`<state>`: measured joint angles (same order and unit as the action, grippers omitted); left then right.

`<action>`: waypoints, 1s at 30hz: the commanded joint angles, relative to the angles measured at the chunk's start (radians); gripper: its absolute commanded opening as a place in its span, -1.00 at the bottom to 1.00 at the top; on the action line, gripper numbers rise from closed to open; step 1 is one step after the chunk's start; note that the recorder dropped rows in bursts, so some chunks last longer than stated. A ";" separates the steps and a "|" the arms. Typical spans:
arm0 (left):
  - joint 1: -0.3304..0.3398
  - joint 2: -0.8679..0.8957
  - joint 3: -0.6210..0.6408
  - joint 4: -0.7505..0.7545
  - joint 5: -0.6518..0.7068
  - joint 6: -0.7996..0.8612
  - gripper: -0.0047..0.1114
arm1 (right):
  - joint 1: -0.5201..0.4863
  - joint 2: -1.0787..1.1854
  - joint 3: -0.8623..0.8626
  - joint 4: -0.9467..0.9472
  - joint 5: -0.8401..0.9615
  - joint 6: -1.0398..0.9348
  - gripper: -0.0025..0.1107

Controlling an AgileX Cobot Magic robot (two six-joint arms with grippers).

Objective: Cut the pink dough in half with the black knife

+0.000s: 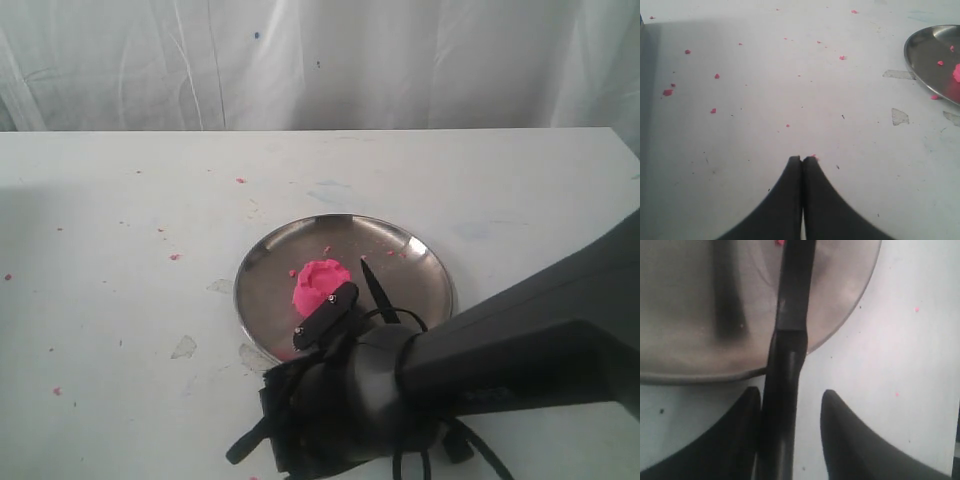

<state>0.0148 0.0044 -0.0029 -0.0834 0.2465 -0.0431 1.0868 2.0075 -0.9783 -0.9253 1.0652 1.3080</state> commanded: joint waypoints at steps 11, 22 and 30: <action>-0.002 -0.004 0.003 -0.005 0.001 -0.001 -0.92 | -0.025 -0.118 0.002 -0.147 0.094 0.044 -0.96; -0.002 -0.004 0.003 -0.005 0.001 -0.001 -0.92 | -0.732 -0.560 -0.018 0.979 -0.043 -1.605 -0.96; -0.002 -0.004 0.003 -0.005 0.001 -0.001 -0.92 | -0.738 -0.560 0.020 1.006 -0.354 -1.611 -0.96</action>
<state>0.0148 0.0044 -0.0029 -0.0834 0.2465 -0.0431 0.3591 1.4521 -0.9684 0.0711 0.8187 -0.2868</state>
